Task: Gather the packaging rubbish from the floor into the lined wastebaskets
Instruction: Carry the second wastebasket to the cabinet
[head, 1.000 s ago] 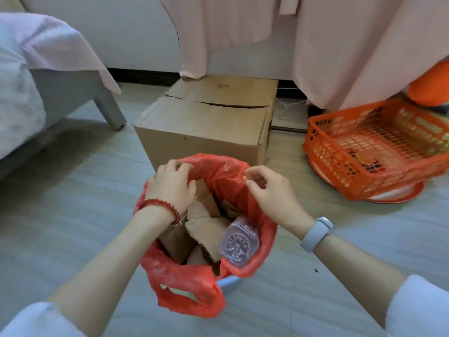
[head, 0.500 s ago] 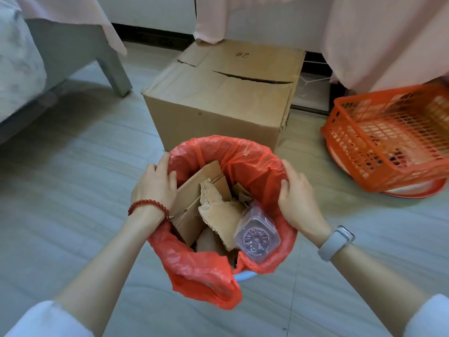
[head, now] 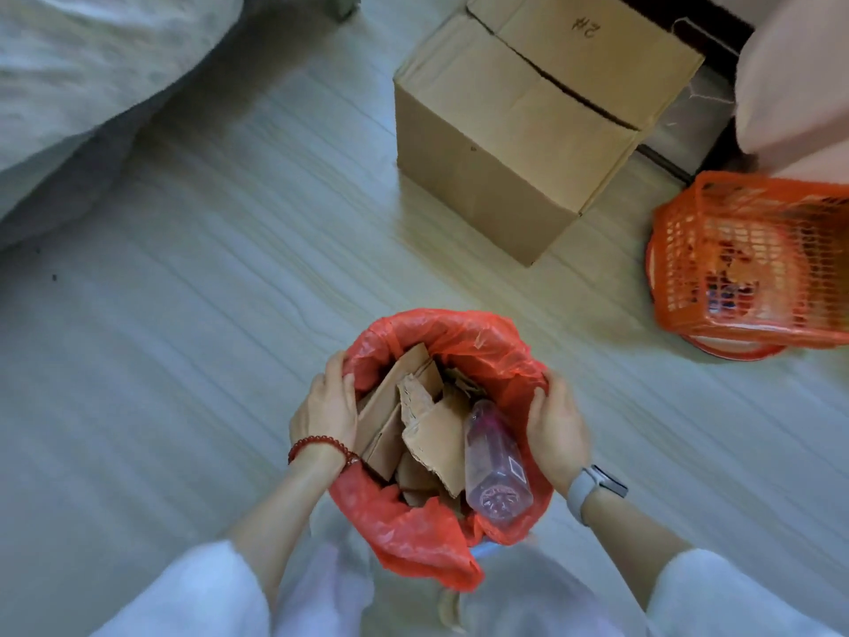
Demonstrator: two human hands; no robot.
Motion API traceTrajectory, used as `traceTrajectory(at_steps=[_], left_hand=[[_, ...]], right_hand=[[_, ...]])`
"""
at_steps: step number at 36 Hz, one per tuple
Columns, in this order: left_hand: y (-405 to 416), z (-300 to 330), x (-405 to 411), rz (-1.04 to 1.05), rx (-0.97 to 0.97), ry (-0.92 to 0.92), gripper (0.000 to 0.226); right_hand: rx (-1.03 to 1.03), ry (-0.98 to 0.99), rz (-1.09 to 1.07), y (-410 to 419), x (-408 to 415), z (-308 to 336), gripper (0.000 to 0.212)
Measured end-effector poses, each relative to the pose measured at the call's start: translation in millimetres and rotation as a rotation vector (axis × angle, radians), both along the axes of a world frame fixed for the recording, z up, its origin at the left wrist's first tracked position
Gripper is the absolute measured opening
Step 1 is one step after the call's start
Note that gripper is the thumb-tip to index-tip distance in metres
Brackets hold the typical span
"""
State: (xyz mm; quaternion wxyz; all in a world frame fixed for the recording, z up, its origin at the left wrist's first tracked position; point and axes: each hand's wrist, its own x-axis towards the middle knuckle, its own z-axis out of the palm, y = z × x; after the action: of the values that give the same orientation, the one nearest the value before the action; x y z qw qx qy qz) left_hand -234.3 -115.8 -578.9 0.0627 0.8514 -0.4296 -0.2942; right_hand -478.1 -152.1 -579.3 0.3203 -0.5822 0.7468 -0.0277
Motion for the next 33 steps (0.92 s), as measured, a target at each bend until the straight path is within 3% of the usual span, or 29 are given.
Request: traceTrajectory(at_steps=[7,17,24,33], left_hand=[[91.0,128.4,13.0,0.287,0.019,-0.009,0.038],[265.8,303.9,0.9,0.742,-0.099,-0.185,0.038],[402.6,359.3,5.8,1.051,-0.139,-0.285,0.035],[613.8,378.0,17.2,1.37,-0.148,-0.306,0.032]], right_hand=[[0.052,-0.071,0.258,34.4,25.9,137.3,0.034],[-0.051,-0.117,0.845,101.3,91.2,302.7,0.038],[-0.098,-0.151,1.203,193.8,170.5,354.9,0.038],[-0.113,-0.235,1.529,388.2,275.5,367.5,0.038]])
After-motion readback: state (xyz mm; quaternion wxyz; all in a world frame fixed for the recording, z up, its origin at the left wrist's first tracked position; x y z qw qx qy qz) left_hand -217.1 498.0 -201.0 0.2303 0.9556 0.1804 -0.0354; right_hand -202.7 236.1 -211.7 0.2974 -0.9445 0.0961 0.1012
